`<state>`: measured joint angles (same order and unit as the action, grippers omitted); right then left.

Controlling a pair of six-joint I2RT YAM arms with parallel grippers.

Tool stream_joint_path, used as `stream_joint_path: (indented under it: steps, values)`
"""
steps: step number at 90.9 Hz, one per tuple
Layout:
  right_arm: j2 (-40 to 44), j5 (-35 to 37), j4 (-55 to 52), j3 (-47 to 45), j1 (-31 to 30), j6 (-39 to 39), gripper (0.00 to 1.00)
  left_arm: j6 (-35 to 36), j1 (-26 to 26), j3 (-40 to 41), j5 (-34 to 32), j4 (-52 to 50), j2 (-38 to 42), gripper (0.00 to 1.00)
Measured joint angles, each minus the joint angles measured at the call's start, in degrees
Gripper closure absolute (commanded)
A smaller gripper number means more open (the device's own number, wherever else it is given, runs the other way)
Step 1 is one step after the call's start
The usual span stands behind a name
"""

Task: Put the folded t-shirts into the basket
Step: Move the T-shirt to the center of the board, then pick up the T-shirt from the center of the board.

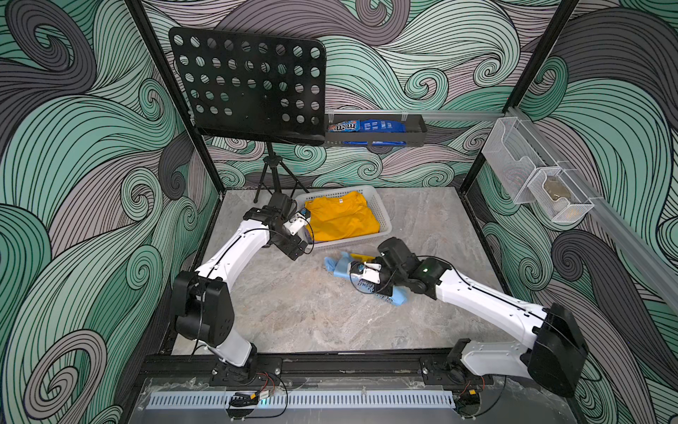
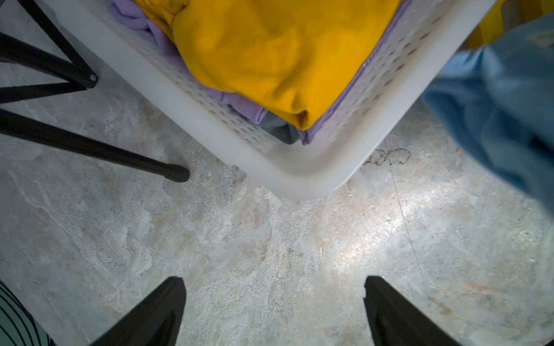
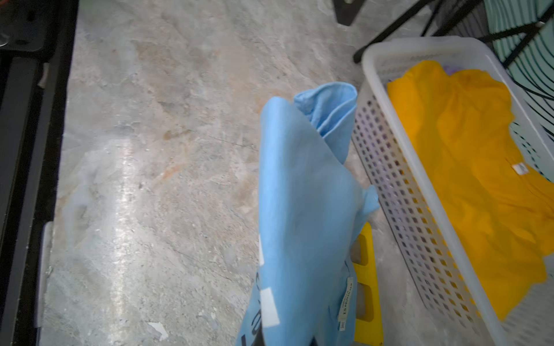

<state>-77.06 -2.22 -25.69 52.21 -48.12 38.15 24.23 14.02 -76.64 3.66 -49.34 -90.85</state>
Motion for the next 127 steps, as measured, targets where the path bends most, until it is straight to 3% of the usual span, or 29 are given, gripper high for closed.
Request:
stream_joint_path:
  steps: [11,21,29,40,48,63,80,92,105,127]
  values:
    - [-3.0,3.1,2.3,-3.1,-6.9,1.1,1.0,-0.3,-1.2,0.0,0.1,-0.7,0.0,0.04]
    - [-2.9,3.9,2.9,-8.5,-10.4,3.0,0.9,0.1,-1.5,0.5,2.1,-0.9,0.3,0.05]
    - [-2.1,5.0,3.2,-12.9,-10.6,4.7,0.7,1.1,-1.5,1.7,5.1,-1.2,1.0,0.05]
    - [-0.3,5.3,2.4,-16.7,-10.0,5.3,0.27,2.3,-0.9,4.2,10.0,-1.3,2.0,0.05]
    - [1.2,2.9,1.0,-16.6,-8.6,5.2,0.13,2.8,0.7,6.1,12.6,-1.3,2.1,0.05]
    - [4.2,-8.4,-3.4,-11.8,0.1,4.8,0.1,3.6,6.1,9.0,15.7,-1.3,2.1,0.05]
    - [4.6,-23.8,-5.1,-6.5,21.6,5.1,0.1,3.1,13.8,10.4,17.1,-0.7,1.1,0.04]
    - [-0.9,-26.8,-3.2,-3.4,34.2,1.9,0.13,1.3,18.6,10.4,17.0,0.4,-3.0,0.04]
    - [-8.7,-25.4,-0.2,-1.3,38.5,-2.9,0.14,-0.9,22.2,10.4,15.6,2.1,-7.8,0.04]
    - [-14.8,-22.5,2.4,-1.4,37.0,-7.9,0.17,-2.8,25.3,10.3,12.2,4.5,-12.9,0.05]
